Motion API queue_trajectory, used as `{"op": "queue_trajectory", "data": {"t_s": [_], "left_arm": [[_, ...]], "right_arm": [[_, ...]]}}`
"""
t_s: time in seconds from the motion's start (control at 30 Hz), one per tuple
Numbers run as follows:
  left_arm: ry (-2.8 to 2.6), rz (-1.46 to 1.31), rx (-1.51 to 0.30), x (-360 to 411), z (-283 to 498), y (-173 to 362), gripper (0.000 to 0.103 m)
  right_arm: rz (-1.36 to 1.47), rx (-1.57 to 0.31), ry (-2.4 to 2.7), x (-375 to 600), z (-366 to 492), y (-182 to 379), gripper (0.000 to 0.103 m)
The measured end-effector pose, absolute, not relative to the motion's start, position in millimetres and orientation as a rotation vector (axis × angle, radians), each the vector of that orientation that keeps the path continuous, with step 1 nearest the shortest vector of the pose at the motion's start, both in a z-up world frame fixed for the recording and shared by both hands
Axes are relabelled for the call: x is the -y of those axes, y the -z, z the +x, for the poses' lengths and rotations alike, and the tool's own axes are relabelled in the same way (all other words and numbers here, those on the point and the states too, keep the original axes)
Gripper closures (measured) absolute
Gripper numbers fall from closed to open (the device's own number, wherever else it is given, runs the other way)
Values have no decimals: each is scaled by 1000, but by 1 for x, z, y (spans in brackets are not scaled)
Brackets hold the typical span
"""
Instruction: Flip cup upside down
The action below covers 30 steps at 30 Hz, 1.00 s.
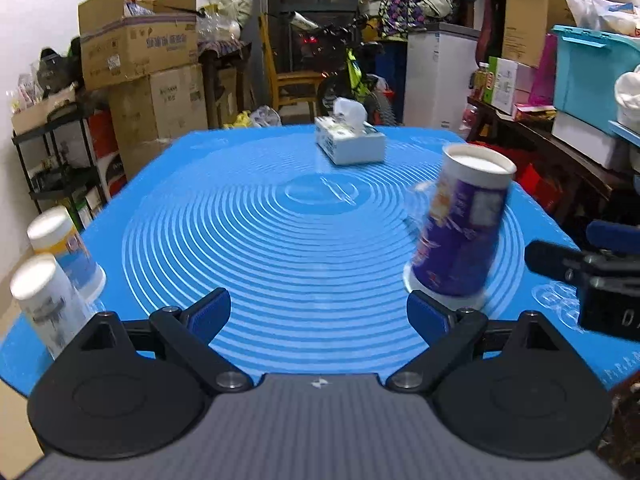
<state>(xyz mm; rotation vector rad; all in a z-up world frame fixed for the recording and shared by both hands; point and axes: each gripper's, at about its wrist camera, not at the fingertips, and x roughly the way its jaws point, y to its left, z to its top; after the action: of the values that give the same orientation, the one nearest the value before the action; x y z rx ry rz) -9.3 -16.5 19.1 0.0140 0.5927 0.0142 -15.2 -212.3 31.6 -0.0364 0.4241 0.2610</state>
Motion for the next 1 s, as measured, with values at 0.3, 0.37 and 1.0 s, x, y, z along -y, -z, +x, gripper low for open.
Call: {"op": "queue_trajectory", "data": {"t_s": [0.3, 0.37, 1.0], "left_arm": [[29, 31, -636, 34, -25, -7, 9], [33, 36, -636, 36, -29, -5, 9], [42, 62, -638, 46, -33, 1, 9]], "right_arm": [[-21, -511, -239, 234, -37, -13, 18], [-19, -524, -236, 234, -39, -11, 18], [-12, -541, -234, 236, -42, -10, 19]]}}
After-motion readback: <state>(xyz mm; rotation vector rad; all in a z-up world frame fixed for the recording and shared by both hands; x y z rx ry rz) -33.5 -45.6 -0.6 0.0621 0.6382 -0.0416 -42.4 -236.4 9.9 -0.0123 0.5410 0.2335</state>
